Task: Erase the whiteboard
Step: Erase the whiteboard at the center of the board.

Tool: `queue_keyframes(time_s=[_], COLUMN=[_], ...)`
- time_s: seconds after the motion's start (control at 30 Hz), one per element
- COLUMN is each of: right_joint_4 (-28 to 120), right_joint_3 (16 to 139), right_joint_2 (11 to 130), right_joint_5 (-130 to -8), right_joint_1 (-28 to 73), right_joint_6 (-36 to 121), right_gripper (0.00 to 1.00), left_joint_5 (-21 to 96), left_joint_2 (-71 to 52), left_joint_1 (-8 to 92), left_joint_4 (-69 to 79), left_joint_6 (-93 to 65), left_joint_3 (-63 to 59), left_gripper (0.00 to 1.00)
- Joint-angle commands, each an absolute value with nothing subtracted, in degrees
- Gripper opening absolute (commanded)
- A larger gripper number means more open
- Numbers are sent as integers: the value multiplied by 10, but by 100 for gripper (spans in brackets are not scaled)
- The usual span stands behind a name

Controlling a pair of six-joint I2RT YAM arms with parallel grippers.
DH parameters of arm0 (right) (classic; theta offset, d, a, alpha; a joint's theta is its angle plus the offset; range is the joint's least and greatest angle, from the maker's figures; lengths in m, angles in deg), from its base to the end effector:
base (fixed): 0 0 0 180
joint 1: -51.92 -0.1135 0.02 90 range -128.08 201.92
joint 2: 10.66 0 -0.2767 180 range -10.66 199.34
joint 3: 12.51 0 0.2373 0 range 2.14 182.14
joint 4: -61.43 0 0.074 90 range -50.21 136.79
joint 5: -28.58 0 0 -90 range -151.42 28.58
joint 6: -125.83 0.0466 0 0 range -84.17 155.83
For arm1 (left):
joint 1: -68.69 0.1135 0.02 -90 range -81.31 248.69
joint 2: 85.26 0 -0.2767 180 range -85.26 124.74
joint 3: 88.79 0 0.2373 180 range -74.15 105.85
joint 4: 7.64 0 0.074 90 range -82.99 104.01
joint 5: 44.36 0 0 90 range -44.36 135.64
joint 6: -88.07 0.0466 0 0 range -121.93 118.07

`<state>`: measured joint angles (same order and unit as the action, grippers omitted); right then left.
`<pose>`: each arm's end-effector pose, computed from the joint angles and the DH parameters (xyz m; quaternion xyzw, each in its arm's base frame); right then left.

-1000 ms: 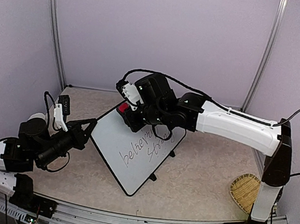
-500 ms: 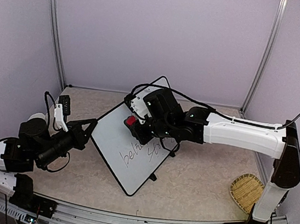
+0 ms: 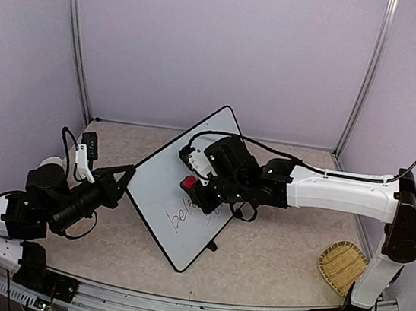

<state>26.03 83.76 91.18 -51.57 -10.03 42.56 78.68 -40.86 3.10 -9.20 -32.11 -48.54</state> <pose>0.1968 0.3523 0.2827 -0.3885 0.8198 0.1687 0.3854 0.0942 -0.1461 0.2848 0.0236 0.7200 -0.3535 0.5967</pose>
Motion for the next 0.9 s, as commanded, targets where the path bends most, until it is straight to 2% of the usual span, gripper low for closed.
queue_keyframes(time_s=[0.0, 0.87], right_joint_4=[238, 204], right_joint_3=[849, 1065], right_joint_2=[926, 1002], right_joint_5=[-529, -491], right_joint_1=[-95, -93], right_joint_6=[430, 394], right_gripper=[14, 15], left_joint_5=[684, 687], left_joint_2=[-391, -404], left_joint_1=[13, 13], left_joint_4=[-42, -44], left_joint_6=[-309, -310], left_joint_3=[-501, -515], left_gripper=[0, 0])
